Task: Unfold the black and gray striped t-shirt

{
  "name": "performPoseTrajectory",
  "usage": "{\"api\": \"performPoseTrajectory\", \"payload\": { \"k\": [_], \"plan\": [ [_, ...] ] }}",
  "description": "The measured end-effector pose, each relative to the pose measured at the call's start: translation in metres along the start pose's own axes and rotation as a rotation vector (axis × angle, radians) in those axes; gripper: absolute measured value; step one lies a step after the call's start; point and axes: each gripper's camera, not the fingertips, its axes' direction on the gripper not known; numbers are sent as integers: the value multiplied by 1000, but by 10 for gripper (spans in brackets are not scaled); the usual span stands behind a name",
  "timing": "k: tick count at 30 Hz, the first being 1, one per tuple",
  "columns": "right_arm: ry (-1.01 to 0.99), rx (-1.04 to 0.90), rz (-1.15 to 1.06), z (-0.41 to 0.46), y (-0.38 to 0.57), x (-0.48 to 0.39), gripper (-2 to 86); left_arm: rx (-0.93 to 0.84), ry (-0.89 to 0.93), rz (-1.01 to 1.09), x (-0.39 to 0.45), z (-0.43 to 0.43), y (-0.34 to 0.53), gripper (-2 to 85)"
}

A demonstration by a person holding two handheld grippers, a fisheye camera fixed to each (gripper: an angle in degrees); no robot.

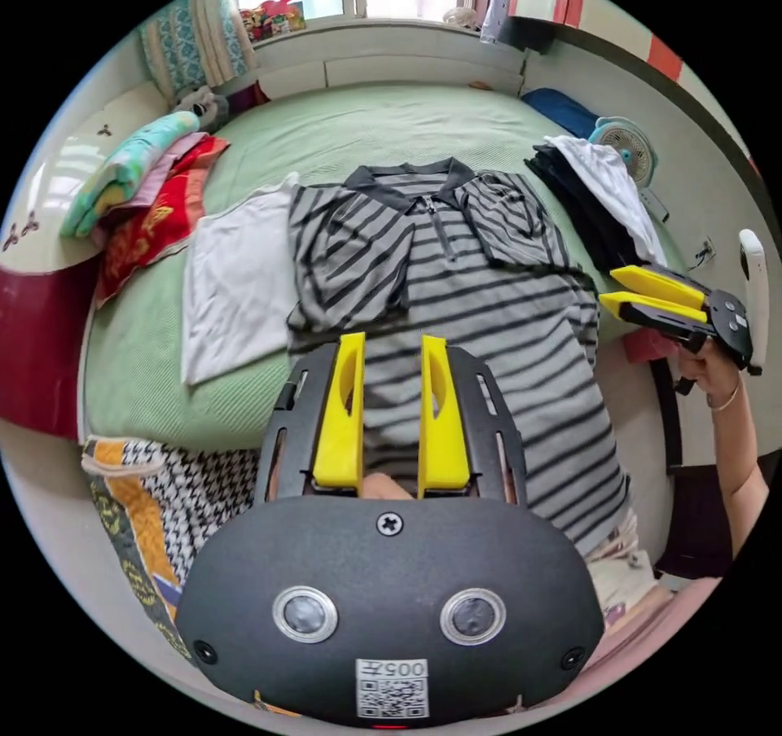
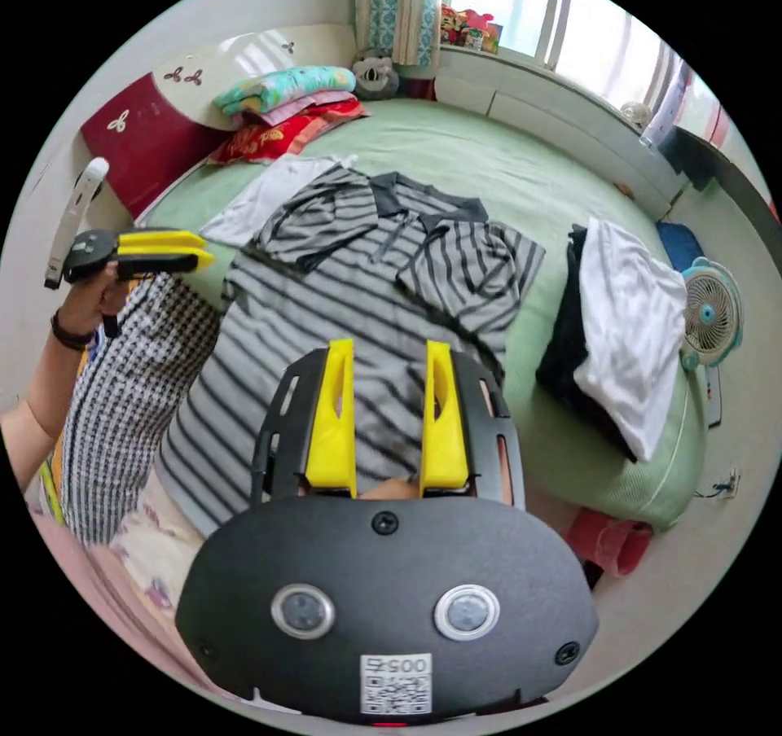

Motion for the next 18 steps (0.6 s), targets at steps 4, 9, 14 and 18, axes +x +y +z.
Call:
{"api": "performPoseTrajectory", "payload": {
  "k": [4, 9, 14, 18],
  "plan": [
    [19, -53, 63, 53, -56, 11, 104, -35, -62, 11, 6, 56, -58, 130],
    [16, -116, 149, 117, -107, 29, 102, -93, -93, -23, 1, 108, -89, 108],
    [11, -118, 189, 148, -104, 42, 64, -74, -79, -6, -8, 130, -90, 49],
    [-50, -100, 221, 149, -101, 65, 8, -91, -49, -7, -22, 133, -96, 14]
  ]
}}
